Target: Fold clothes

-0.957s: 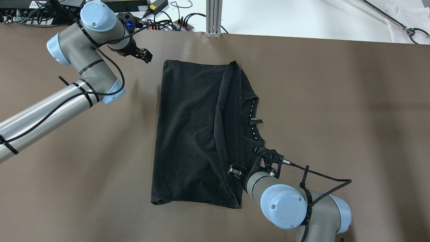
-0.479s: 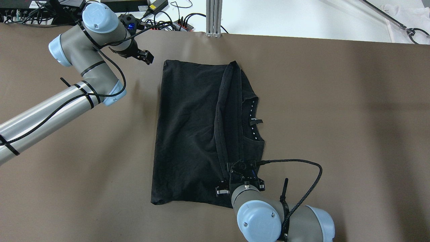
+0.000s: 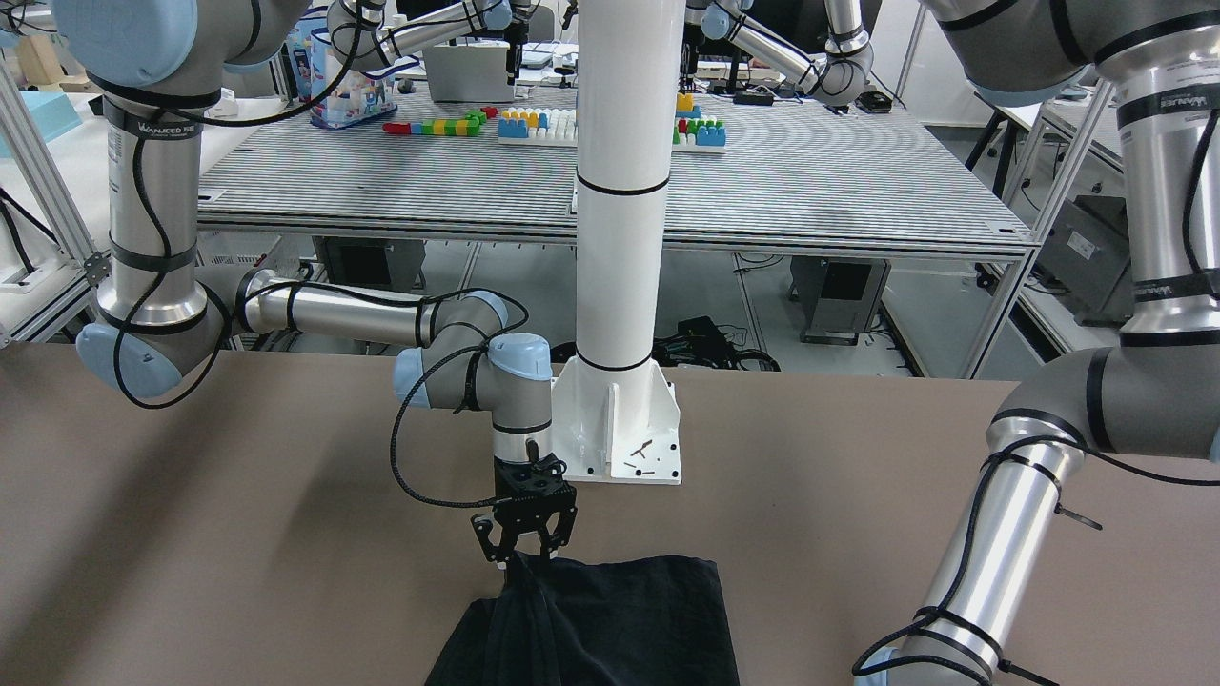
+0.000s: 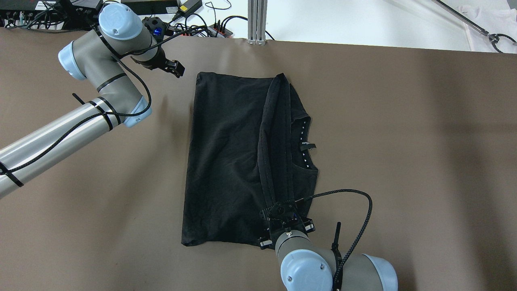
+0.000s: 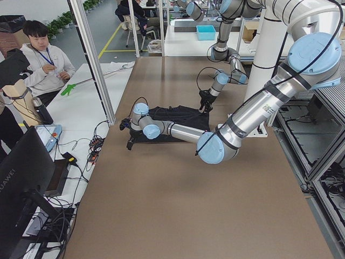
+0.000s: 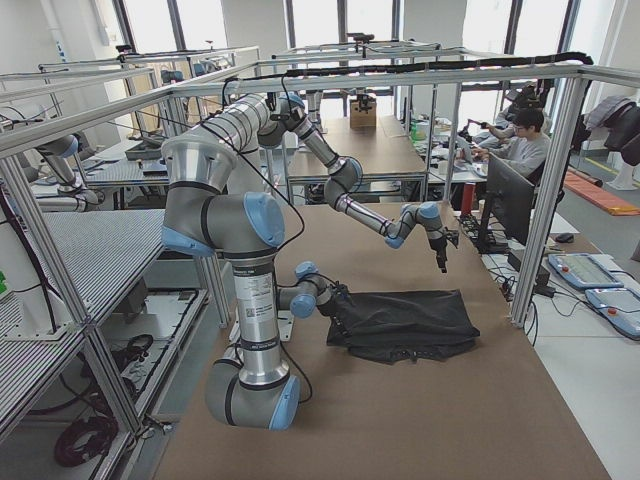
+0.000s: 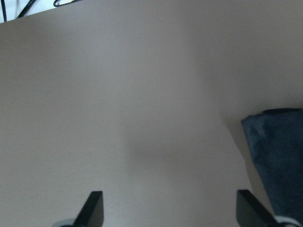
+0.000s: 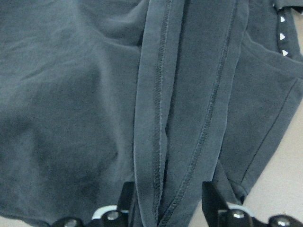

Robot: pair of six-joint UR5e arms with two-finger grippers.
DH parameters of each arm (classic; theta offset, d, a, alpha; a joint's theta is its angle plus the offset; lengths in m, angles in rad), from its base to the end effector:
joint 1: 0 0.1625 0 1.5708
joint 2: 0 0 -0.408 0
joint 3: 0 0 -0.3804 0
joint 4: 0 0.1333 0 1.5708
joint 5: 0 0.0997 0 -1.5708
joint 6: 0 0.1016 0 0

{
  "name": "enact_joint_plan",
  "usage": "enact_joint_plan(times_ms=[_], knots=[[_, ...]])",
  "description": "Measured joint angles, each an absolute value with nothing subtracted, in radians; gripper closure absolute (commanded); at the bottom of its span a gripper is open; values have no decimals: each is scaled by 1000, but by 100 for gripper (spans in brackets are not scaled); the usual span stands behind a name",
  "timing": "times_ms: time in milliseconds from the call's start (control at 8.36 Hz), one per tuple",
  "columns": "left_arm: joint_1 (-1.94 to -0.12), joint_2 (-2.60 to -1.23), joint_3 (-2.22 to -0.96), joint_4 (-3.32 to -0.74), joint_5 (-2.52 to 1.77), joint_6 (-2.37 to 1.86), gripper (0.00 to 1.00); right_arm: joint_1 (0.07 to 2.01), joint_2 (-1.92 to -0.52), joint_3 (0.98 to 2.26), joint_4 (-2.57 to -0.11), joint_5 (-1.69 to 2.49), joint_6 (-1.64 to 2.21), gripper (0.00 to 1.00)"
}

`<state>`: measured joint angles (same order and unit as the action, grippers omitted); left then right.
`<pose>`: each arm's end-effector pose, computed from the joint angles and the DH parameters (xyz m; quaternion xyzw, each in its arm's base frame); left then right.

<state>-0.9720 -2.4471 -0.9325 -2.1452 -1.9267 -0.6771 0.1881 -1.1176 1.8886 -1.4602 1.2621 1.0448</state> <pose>0.3818 -0.7332 0.3271 0.2156 0.3622 0.0345 0.9062 -0.5485 -0.2715 0.2488 0.2776 -0.3464 -0.0856 0.8920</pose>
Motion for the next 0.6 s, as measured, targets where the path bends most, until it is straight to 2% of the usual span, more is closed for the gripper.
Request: enact_joint_plan(times_ms=[479,598], knots=[[-971,-2442,-933,-2146,-1927,-678,0,174,-1100,1853,-1460,1260,1033,88],[-971,-2440,-934,-2146,-1927,-678,0,174,-1097,1847,-1460,1259,1033,95]])
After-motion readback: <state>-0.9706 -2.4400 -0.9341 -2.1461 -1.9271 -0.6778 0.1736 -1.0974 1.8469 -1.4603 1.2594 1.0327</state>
